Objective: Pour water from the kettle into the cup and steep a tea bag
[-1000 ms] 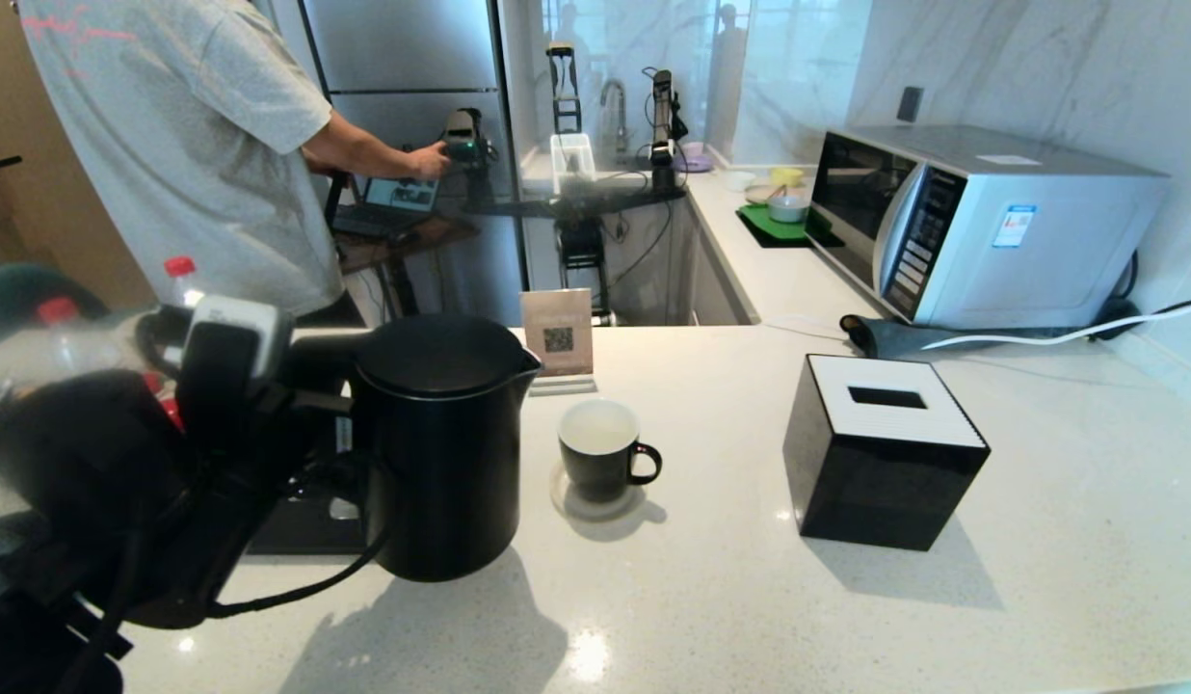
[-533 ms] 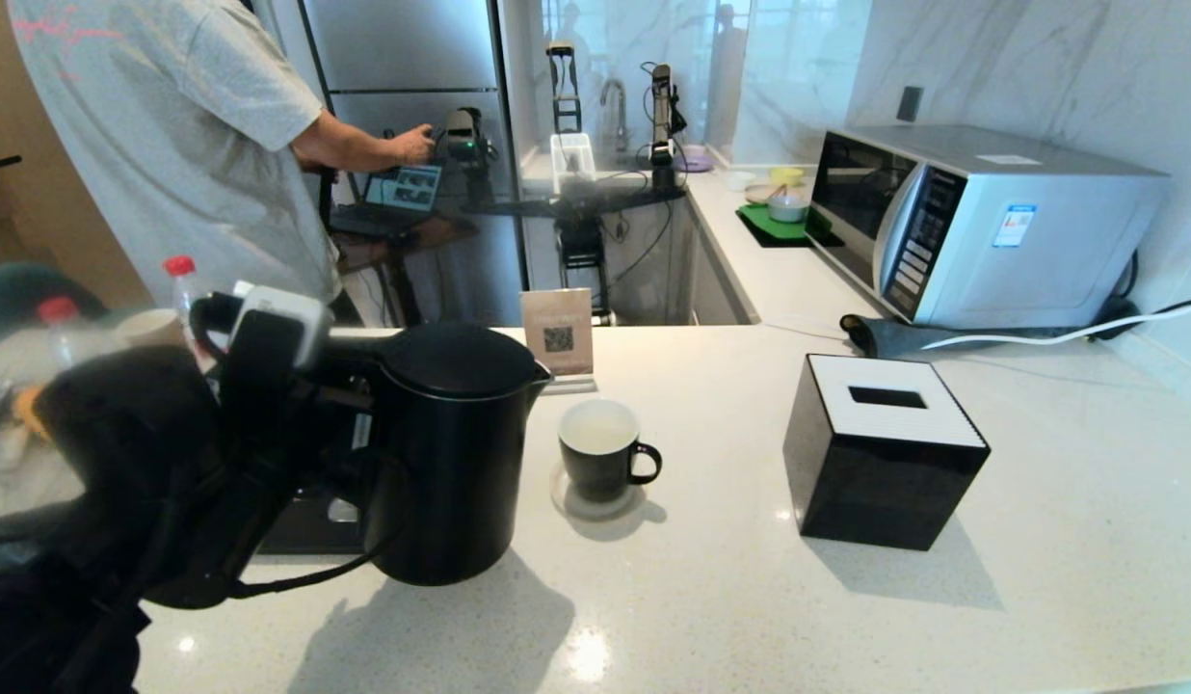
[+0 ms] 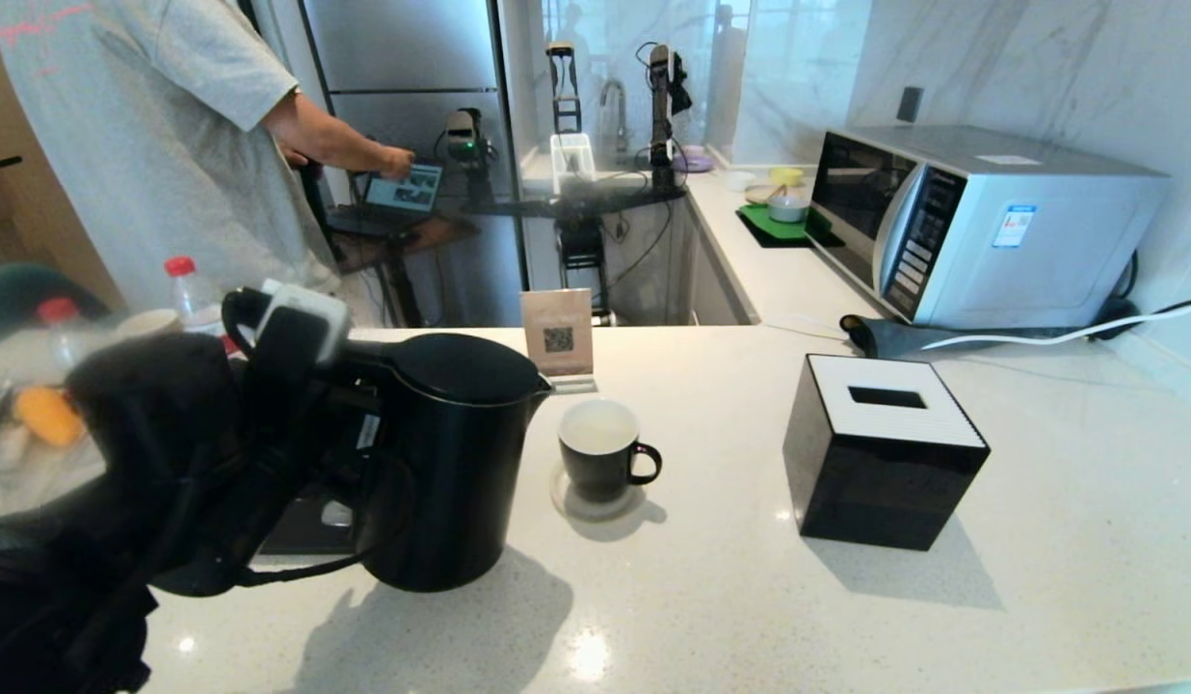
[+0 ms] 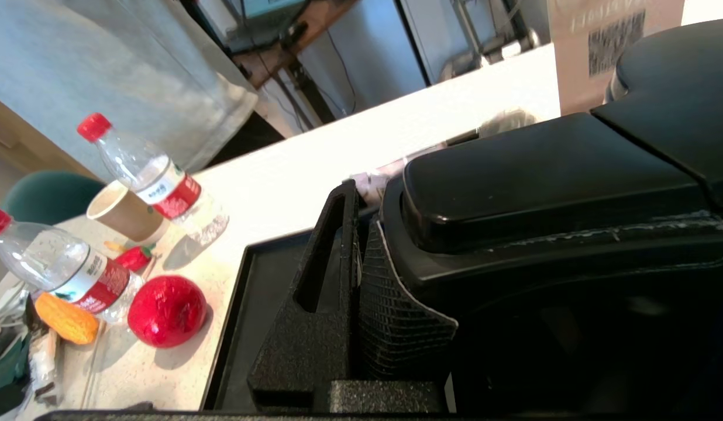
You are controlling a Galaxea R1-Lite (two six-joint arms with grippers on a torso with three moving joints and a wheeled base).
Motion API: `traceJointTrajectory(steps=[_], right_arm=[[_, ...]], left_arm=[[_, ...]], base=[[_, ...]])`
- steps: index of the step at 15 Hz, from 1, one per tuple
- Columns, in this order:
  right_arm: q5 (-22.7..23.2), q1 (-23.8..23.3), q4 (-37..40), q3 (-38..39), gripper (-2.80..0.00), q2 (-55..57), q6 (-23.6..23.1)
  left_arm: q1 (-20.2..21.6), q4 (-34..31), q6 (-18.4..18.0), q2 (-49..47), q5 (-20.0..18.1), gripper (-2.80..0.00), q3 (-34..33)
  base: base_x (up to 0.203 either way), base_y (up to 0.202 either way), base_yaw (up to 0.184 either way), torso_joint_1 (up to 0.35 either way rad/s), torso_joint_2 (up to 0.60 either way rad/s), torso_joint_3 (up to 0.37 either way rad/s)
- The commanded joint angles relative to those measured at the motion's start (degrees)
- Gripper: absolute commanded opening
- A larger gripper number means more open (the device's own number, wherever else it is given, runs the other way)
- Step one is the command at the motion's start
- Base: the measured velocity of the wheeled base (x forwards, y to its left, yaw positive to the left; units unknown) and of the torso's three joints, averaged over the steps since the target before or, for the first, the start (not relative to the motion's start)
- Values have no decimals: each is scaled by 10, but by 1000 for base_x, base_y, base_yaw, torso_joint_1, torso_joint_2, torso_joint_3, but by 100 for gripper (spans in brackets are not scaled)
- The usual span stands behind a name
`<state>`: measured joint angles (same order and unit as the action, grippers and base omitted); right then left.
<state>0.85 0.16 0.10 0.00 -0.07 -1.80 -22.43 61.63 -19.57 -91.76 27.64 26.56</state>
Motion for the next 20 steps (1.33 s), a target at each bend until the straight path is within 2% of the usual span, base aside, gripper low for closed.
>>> traceJointTrajectory(steps=[1,5,12,16,20], right_arm=[[0,0,0,0,-280,1,-1],[0,0,0,0,-280,1,-1],[0,0,0,0,-280,1,-1],[0,0,0,0,-280,1,-1],[0,0,0,0,-280,1,-1]], left_arm=[[-1,-18,-1,1,5,-280,14],[-3,-64,-13,-1,5,-280,46],[-5,-103,-20,-5,6,-280,79],[-5,-112,-38,-9,7,-280,92],[-22,-124,-39,-18,34,-280,107]], base=[[0,0,0,0,0,0],[0,0,0,0,0,0],[0,0,0,0,0,0],[0,0,0,0,0,0],[0,0,0,0,0,0]])
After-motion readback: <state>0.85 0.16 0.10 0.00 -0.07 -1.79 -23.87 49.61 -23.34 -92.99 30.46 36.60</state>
